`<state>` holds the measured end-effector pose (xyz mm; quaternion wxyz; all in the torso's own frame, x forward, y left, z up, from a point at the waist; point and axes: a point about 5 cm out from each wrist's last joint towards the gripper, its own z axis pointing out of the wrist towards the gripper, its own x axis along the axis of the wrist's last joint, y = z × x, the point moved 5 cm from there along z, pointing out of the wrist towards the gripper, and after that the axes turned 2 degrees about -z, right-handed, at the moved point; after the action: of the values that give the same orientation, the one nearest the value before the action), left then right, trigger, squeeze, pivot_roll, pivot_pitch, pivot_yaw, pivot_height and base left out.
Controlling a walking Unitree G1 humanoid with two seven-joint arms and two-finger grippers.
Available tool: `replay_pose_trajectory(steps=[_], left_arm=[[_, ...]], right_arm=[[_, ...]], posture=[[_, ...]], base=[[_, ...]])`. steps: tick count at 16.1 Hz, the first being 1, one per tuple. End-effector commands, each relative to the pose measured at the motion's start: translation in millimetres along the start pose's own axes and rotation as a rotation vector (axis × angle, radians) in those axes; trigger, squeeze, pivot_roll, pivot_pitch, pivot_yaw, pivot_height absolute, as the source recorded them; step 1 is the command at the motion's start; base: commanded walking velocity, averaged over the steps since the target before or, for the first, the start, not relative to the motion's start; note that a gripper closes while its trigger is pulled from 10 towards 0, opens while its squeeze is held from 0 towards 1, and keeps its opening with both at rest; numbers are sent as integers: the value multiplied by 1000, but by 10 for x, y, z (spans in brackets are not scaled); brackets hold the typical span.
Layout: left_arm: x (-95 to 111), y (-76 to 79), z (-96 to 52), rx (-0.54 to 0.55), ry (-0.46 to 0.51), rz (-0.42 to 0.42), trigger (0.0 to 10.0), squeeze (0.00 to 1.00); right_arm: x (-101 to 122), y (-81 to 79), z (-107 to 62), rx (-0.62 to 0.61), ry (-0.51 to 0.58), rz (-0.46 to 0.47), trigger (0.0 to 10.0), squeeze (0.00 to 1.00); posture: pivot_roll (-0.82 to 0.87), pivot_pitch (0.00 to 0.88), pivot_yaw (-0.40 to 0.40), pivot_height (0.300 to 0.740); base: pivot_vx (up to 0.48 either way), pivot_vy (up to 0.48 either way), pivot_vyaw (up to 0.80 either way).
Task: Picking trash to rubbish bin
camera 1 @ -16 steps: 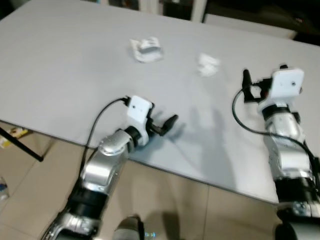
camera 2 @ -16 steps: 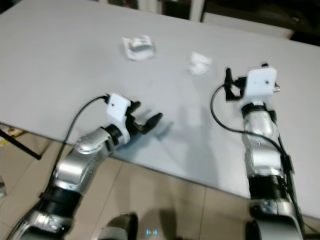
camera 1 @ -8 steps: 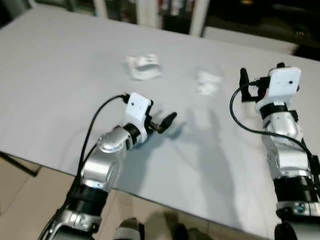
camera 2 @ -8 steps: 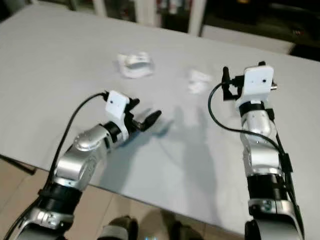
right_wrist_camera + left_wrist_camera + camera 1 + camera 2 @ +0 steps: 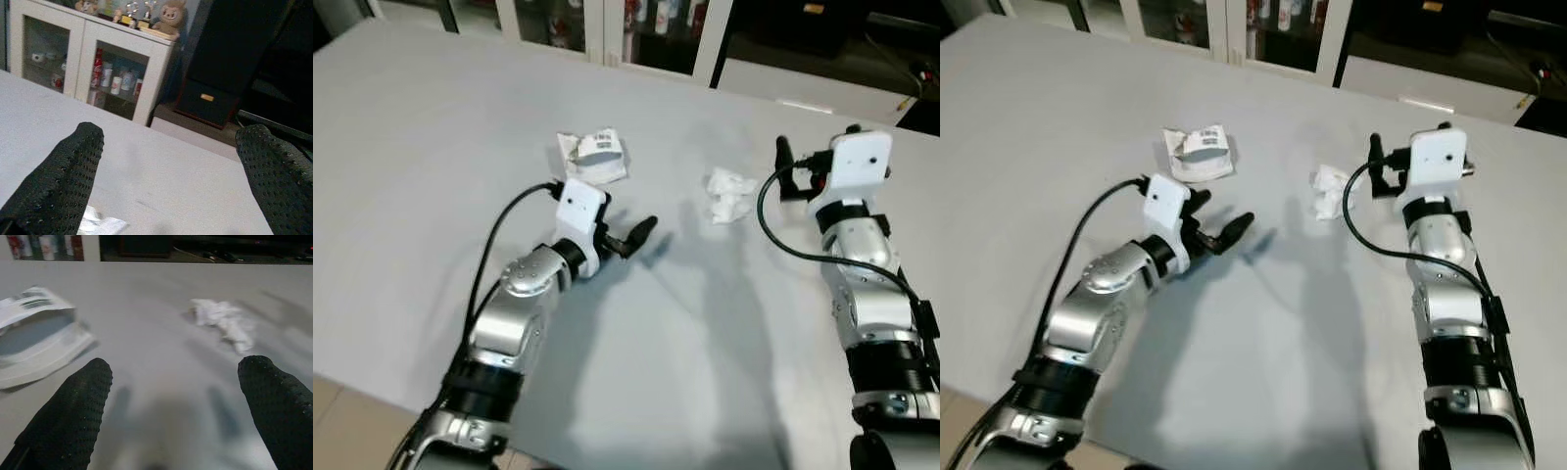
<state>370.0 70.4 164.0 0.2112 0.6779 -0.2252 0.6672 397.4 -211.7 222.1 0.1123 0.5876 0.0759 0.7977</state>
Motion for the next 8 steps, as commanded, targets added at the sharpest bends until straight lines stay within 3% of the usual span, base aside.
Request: replay_pose_trajectory(steps=[1,8], left_arm=[[-80,-39,-62,13,-29,-2,10000,0],[-59,-152,-225,37,-53,23,10000,0]], right_arm=[[-44,-47,-16,13,-20,-4,10000,0],[-118,-100,27,24,-39,23,10000,0]], posture=[[293,209,-29,740],[344,279,2,740]], base=[[0,0,0],[0,0,0]])
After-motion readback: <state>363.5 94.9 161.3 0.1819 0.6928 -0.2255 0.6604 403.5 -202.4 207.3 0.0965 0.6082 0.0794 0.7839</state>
